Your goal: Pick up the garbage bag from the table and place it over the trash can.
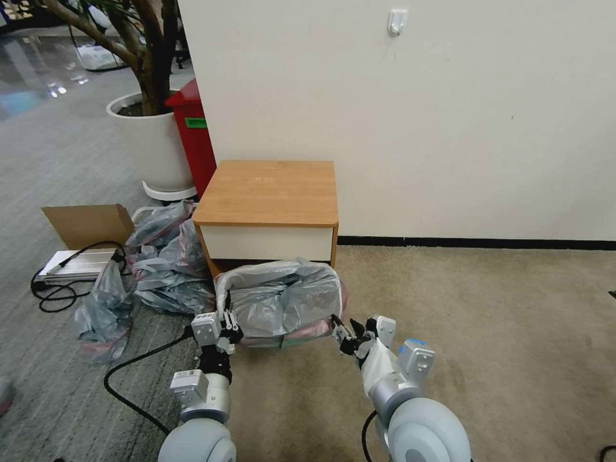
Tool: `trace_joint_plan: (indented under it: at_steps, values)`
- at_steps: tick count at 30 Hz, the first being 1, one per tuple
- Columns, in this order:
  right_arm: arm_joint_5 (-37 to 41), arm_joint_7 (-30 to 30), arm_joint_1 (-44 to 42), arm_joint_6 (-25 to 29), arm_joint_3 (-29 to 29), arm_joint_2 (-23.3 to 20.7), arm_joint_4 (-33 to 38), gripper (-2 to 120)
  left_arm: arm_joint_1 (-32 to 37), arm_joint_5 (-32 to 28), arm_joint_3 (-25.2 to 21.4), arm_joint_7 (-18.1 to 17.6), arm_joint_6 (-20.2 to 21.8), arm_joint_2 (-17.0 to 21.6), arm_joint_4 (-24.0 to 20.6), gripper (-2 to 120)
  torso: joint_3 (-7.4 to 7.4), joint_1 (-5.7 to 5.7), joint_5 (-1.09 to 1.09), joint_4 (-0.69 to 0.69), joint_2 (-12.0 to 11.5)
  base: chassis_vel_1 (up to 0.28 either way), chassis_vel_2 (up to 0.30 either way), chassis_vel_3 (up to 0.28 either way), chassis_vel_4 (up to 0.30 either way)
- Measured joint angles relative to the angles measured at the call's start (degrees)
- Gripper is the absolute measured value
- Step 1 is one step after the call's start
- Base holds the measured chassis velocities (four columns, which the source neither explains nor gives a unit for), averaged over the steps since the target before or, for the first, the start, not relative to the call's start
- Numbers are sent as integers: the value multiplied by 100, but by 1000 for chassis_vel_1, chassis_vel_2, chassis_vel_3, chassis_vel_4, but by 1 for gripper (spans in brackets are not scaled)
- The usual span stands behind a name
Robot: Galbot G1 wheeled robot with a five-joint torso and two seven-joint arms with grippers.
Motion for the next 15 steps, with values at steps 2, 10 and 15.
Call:
trace_joint_plan:
  at_steps: [2,10,15]
  values:
    - [1,-2,-4,-4,-3,1,0,41,-5,26,-1,0,-12,-12,20,5,0,0,0,0,0,0,0,0,0]
    - [-19,-22,-13,-10,-45,13,17,16,-42,47,-1,-11,-16,-32,69,5,0,0,0,0,-1,0,0,0,0]
    - [-126,-46,-12,-4,-74,19,18,0,-66,73,3,-18,-15,-38,107,5,0,0,0,0,-1,0,0,0,0]
